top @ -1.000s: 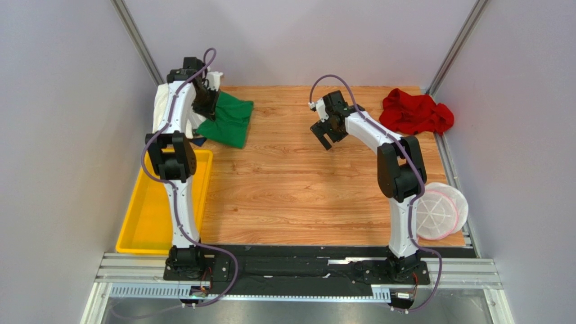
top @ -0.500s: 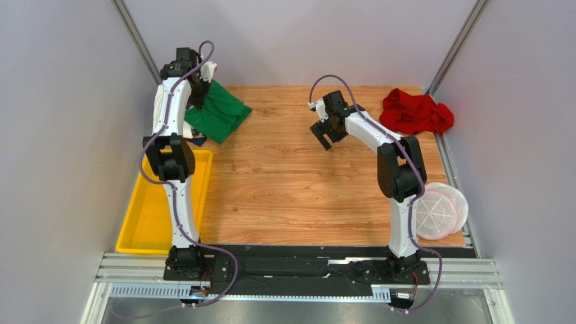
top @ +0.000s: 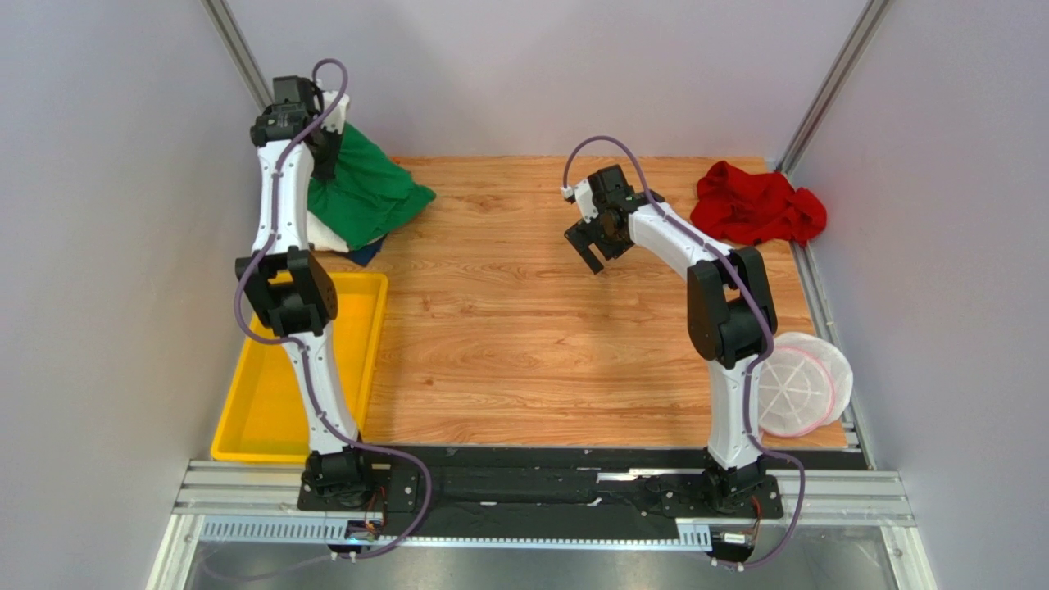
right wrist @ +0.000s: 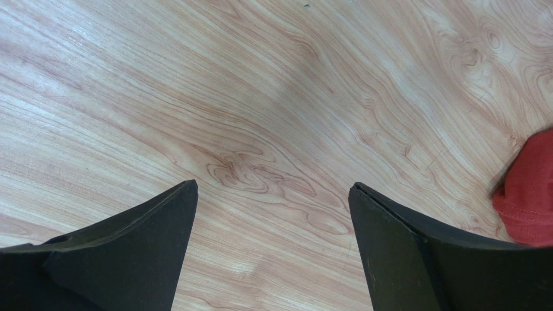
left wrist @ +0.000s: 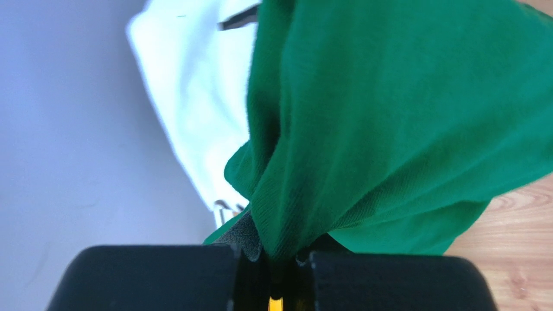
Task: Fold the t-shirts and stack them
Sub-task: Put the neatly folded tshirt into the corner of the board with the left arm
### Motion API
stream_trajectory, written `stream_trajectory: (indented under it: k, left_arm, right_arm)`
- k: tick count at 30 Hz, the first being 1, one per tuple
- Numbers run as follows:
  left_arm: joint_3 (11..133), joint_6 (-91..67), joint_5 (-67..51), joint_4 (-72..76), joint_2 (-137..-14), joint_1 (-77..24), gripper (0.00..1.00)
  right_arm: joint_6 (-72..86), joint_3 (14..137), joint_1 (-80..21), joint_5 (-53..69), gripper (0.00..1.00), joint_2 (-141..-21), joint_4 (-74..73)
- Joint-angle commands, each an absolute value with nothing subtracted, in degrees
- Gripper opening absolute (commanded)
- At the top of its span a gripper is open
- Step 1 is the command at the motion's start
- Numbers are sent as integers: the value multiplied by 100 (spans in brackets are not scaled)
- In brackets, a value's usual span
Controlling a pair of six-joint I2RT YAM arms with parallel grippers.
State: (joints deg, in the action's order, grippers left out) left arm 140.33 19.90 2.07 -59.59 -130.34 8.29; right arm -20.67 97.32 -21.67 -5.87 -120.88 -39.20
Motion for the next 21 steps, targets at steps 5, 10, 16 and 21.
stream_trajectory:
  k: [5, 10, 16, 21]
  left_arm:
    - [14256, 1986, 510, -5344, -12287, 1458, 0]
    - [13808, 2100, 484, -5282, -12260, 1521, 0]
    - [13184, 2170, -201, -5344, -12348, 1477, 0]
    - [12876, 2416, -413, -5431, -12673, 1222, 0]
  right_arm:
    - [-2153, 9721, -2153, -536, 91, -12146, -3937]
    - [-2127, 9747, -2153, -501, 91, -12173, -3955]
    - [-2118, 9782, -2162, -492, 91, -12208, -3999]
    - [-2101, 9809, -2162, -457, 91, -12234, -4034]
